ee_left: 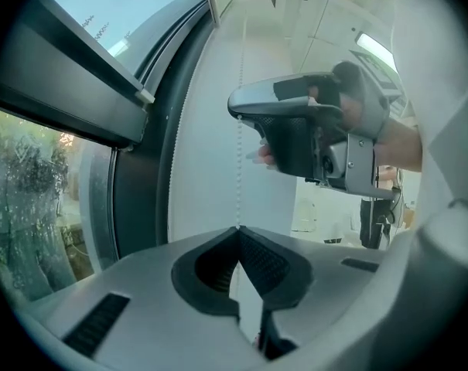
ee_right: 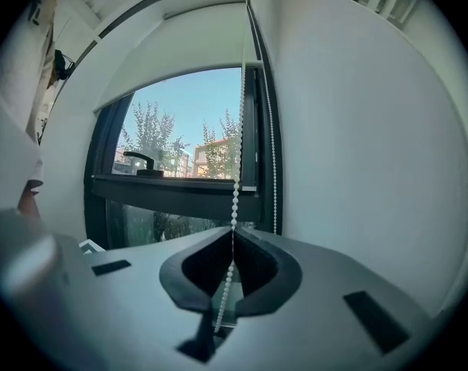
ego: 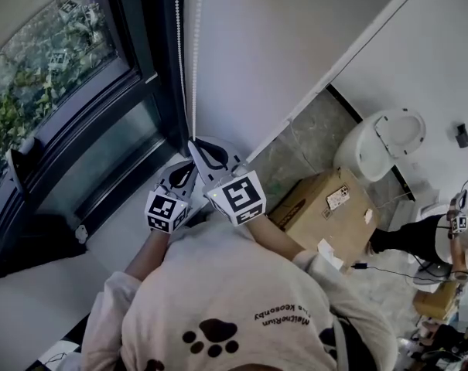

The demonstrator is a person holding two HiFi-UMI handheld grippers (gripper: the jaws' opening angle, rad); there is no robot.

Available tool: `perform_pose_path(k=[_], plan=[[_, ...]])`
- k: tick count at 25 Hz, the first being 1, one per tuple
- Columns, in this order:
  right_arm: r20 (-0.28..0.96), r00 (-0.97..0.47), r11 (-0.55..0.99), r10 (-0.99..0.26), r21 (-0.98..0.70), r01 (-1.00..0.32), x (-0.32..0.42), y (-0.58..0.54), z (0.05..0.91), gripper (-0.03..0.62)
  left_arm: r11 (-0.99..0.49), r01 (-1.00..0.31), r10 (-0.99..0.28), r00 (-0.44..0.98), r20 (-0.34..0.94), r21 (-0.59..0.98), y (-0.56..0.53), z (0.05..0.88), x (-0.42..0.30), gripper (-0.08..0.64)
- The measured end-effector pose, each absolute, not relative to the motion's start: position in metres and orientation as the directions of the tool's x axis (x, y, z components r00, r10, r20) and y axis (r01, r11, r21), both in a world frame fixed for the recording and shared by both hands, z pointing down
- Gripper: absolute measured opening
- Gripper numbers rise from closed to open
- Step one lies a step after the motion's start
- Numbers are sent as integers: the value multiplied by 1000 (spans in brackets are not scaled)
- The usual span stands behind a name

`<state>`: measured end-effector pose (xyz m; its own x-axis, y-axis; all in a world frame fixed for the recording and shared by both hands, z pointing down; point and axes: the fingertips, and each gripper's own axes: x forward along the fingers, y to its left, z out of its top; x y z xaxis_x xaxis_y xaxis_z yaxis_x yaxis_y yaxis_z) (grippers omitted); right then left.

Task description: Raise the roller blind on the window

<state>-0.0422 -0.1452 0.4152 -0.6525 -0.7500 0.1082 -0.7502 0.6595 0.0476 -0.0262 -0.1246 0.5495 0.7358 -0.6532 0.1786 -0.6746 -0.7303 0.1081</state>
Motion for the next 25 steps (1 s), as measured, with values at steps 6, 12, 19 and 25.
perform_pose_path(k=[6,12,19,25], plan=[[110,-662,668,-741,21,-744,-44,-147,418,11,-755,-651,-624,749,224,75,-115,552,-25,11],[113,-656,662,-746,23,-749,-38,-150,418,11,-752,-641,-624,767,148,150,-115,499,-45,106],[108,-657,662,-746,23,-749,-40,-149,419,11,-729,-670,-665,742,85,138,-128,416,-71,104],[108,-654,660,-748,22,-751,-42,-148,419,11,-758,-648,-649,760,12,75,-129,347,-62,104]])
